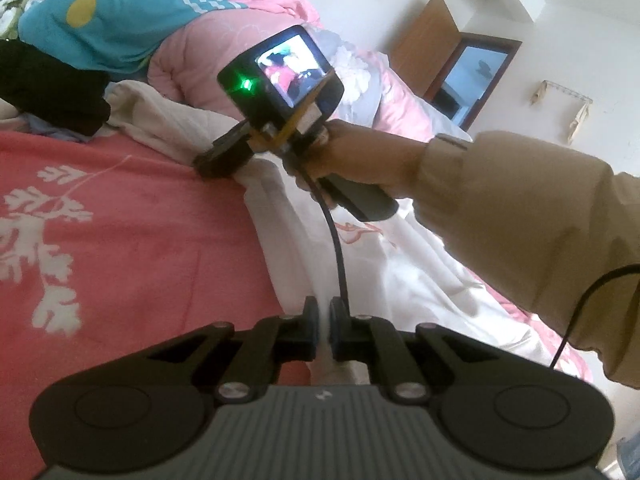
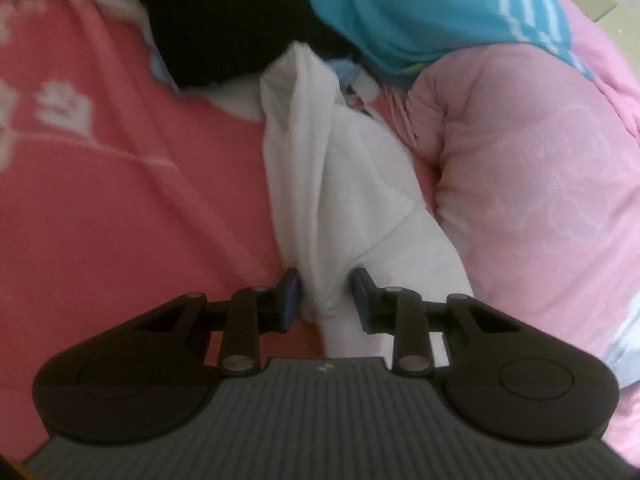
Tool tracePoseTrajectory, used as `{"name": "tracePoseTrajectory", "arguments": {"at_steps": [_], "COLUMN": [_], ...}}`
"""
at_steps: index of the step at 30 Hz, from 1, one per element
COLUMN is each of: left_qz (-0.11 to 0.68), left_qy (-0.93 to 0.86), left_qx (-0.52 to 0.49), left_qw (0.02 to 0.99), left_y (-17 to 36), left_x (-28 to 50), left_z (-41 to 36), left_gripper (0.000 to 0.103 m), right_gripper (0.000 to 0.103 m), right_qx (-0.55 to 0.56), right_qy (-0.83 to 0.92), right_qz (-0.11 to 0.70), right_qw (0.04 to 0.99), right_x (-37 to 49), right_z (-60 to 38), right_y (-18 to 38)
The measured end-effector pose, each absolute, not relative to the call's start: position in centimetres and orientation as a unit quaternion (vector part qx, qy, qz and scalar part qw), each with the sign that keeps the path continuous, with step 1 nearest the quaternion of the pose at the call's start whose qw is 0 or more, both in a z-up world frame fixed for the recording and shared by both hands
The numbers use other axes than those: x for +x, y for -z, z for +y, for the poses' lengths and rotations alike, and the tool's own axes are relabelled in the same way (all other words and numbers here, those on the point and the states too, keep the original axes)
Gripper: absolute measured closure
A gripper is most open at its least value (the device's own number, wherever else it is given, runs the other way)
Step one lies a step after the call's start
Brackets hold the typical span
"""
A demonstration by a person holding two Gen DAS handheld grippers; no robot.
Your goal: Fold clothes
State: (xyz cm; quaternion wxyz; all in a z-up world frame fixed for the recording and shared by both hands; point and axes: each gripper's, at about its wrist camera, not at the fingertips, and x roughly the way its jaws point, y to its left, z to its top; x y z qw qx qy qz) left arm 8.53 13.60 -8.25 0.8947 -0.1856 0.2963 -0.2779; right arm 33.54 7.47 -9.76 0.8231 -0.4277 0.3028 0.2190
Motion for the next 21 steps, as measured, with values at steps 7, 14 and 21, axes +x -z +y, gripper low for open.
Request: {"name": "tracePoseTrajectory", "arguments": {"at_steps": [7,14,21], "left_qz": [0.298,0.3,0.307], "left_qy": [0.283,0.286,0.277], "left_qx": [-0.185,-0.182,-0.185], "left_qw": [0.892,0.892,0.891], "left_y": [8.3,8.6,9.0], "left_x": [8.1,8.2,8.1], "left_z": [13.7,13.8,14.5], "left_gripper": [0.097,0.097,0.097], "right_gripper": [0.095,0.096,0.097], "right_qx": [-0.15,0.12,0.246], "right_qy": [-0.267,-0.301,-0.317], "right_qz": [0.323,0.325,0.305], "right_qw": [0.895,0.889,0.864], "right_x": [35.6,37.7,39.3], "right_z": [2.8,-3.5,-4.2], "right_y": [4.7,4.7,7.2]}}
